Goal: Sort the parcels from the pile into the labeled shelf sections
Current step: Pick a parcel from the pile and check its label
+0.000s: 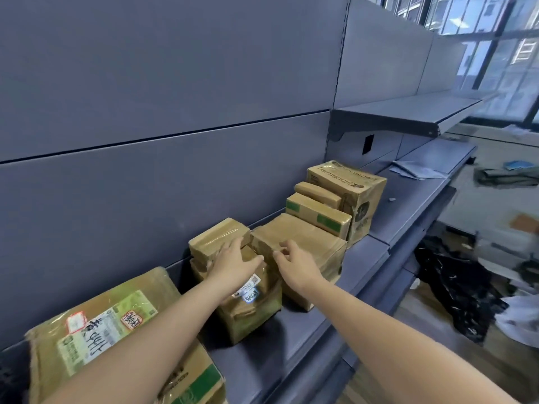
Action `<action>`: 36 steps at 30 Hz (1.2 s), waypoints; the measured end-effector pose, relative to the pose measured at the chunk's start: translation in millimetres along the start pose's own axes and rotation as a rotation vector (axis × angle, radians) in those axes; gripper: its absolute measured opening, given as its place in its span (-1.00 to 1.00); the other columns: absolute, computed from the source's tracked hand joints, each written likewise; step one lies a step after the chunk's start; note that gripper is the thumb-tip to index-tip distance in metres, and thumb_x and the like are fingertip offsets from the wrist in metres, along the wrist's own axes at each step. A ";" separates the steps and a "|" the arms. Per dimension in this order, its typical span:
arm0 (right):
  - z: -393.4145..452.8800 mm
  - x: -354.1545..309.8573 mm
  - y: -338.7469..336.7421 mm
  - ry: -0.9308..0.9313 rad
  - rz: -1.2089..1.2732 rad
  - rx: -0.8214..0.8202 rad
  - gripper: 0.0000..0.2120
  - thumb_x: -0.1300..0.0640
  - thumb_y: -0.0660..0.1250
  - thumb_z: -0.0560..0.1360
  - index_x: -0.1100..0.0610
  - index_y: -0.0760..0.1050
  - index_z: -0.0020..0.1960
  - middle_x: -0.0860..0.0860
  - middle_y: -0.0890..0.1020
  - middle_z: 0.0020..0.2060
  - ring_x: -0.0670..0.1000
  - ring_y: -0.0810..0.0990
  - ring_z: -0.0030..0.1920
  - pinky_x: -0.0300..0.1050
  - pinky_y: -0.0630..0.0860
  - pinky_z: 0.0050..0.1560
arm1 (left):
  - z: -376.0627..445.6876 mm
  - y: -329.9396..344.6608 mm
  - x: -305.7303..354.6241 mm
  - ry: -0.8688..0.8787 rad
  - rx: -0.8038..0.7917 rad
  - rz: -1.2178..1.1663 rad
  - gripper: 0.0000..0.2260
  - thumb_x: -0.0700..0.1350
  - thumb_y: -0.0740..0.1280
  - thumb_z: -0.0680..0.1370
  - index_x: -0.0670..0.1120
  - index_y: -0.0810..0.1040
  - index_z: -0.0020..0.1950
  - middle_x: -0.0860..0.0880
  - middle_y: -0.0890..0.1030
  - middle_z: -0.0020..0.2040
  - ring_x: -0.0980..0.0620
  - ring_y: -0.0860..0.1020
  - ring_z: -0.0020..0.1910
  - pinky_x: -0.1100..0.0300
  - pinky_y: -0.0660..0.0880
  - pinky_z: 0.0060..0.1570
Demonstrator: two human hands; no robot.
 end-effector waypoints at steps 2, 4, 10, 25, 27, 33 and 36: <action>20.4 -1.9 6.1 -0.025 -0.001 -0.040 -0.60 -0.04 0.16 0.62 0.11 0.35 0.39 0.11 0.55 0.25 0.14 0.50 0.26 -0.03 0.41 0.27 | 9.4 -2.6 -5.5 -0.052 0.031 -0.007 -0.38 0.21 0.32 0.49 0.04 0.26 0.48 -0.01 0.33 0.47 -0.07 0.27 0.46 -0.07 0.25 0.39; 39.9 -4.8 11.3 -0.062 -0.004 -0.081 -0.63 -0.03 0.16 0.62 0.11 0.37 0.36 0.11 0.56 0.23 0.14 0.50 0.25 -0.04 0.41 0.25 | 17.6 -5.8 -10.8 -0.110 0.059 -0.002 -0.39 0.21 0.31 0.50 0.03 0.27 0.48 -0.01 0.34 0.46 -0.07 0.28 0.45 -0.04 0.24 0.38; 95.0 -17.2 18.1 -0.183 -0.003 -0.198 -0.61 0.01 0.16 0.62 0.12 0.34 0.40 0.09 0.56 0.27 0.12 0.50 0.28 -0.12 0.38 0.19 | 42.8 -16.0 -17.8 -0.241 0.148 0.058 -0.44 0.20 0.33 0.48 0.04 0.32 0.42 0.02 0.37 0.42 -0.08 0.28 0.43 0.00 0.27 0.31; 139.8 -21.3 48.9 -0.653 -0.406 -0.432 -0.36 0.05 0.25 0.53 -0.12 0.10 0.55 -0.23 0.05 0.55 -0.01 0.48 0.29 -0.09 0.44 0.22 | 54.8 2.9 -43.2 -0.289 0.167 0.411 -0.29 0.09 0.35 0.45 0.14 0.10 0.53 0.09 0.10 0.55 -0.01 0.02 0.54 -0.09 0.07 0.48; 142.0 -19.3 52.6 -0.661 -0.440 -0.425 -0.33 0.08 0.26 0.51 -0.15 0.09 0.55 -0.26 0.04 0.55 0.00 0.54 0.18 -0.12 0.48 0.09 | 55.8 5.0 -44.7 -0.266 0.175 0.466 -0.30 0.08 0.35 0.47 0.13 0.09 0.54 0.09 0.10 0.55 -0.01 0.03 0.55 -0.06 0.10 0.47; 146.5 -16.0 59.4 -0.640 -0.388 -0.442 -0.30 0.12 0.29 0.47 -0.17 0.12 0.53 -0.29 0.05 0.53 -0.04 0.52 0.23 -0.12 0.49 0.11 | 56.4 6.5 -44.8 -0.220 0.201 0.517 -0.34 0.03 0.34 0.51 0.11 0.10 0.54 0.08 0.12 0.55 -0.03 0.05 0.55 0.01 0.20 0.42; 145.6 -17.0 59.8 -0.639 -0.400 -0.440 -0.31 0.13 0.29 0.48 -0.16 0.12 0.53 -0.27 0.05 0.54 -0.03 0.51 0.25 -0.14 0.47 0.10 | 56.5 4.8 -44.0 -0.193 0.206 0.548 -0.36 0.00 0.32 0.53 0.09 0.11 0.55 0.06 0.14 0.55 -0.05 0.07 0.55 0.05 0.23 0.40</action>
Point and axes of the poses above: each hand's wrist, its own z-axis towards the middle knuckle, its own y-axis out of the palm, x = y × z, the point moved 3 cm from there along z, towards the middle knuckle
